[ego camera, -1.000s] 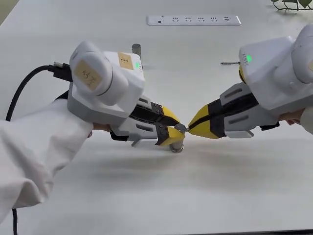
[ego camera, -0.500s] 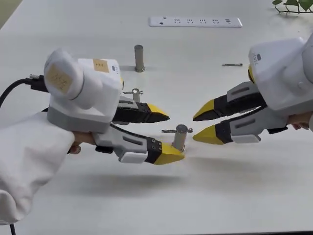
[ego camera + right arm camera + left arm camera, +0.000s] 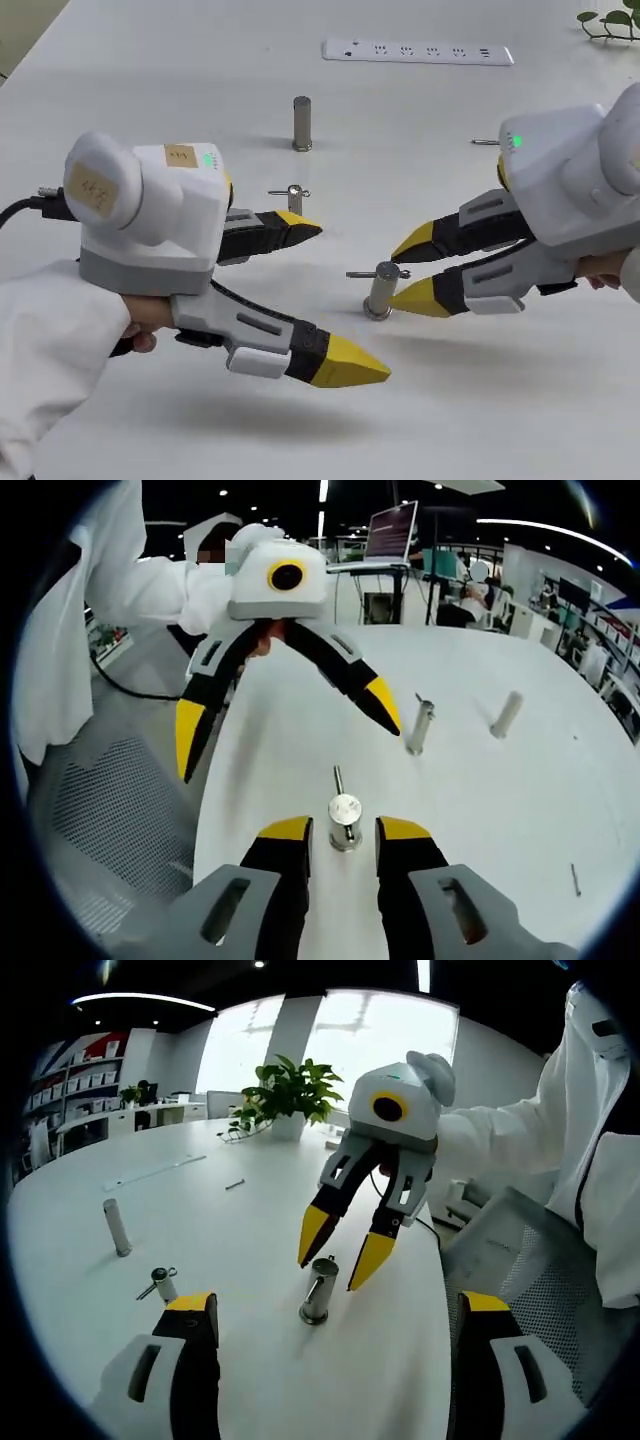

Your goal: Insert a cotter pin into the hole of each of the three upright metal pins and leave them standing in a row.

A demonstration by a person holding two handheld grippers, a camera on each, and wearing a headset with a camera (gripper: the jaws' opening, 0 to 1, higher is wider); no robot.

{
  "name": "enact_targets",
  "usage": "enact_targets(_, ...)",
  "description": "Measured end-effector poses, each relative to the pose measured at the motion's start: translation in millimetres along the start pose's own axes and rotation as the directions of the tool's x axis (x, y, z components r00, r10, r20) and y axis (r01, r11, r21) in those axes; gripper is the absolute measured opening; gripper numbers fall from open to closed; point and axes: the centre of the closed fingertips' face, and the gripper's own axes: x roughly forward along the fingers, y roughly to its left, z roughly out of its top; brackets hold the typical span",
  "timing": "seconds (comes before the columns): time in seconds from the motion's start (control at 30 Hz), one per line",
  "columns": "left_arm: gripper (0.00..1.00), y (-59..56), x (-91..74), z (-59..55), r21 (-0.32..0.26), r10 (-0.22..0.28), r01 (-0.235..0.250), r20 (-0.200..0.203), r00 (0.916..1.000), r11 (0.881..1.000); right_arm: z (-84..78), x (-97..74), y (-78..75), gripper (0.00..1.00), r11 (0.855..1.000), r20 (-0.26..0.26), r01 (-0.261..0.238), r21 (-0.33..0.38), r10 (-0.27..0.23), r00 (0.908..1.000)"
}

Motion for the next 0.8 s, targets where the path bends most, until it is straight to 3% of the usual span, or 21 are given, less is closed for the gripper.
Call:
enact_targets(0.17, 0.99, -6.7, -3.0, 3.2, -0.014, -0.009, 0.009, 0.027, 0.9996, 1.0, -1.2, 6.1, 1.6, 0.18, 1.0, -0.011, -0.014, 0.002, 0.014, 0.9998)
enact_targets(0.47, 0.99, -3.2, -8.0, -1.6, -0.02, 0.03, -0.029, 0.016, 0.9994, 0.999, -3.2, 9.3, 2.7, 0.09, 1.0, -0.022, -0.026, -0.004, 0.026, 0.9994)
enact_targets(0.8, 0.99, 1.6, -13.7, -9.2, -0.031, 0.065, -0.065, 0.0, 0.9979, 0.997, -5.1, 11.6, 3.7, 0.08, 1.0, -0.016, -0.002, 0.004, 0.002, 0.9999)
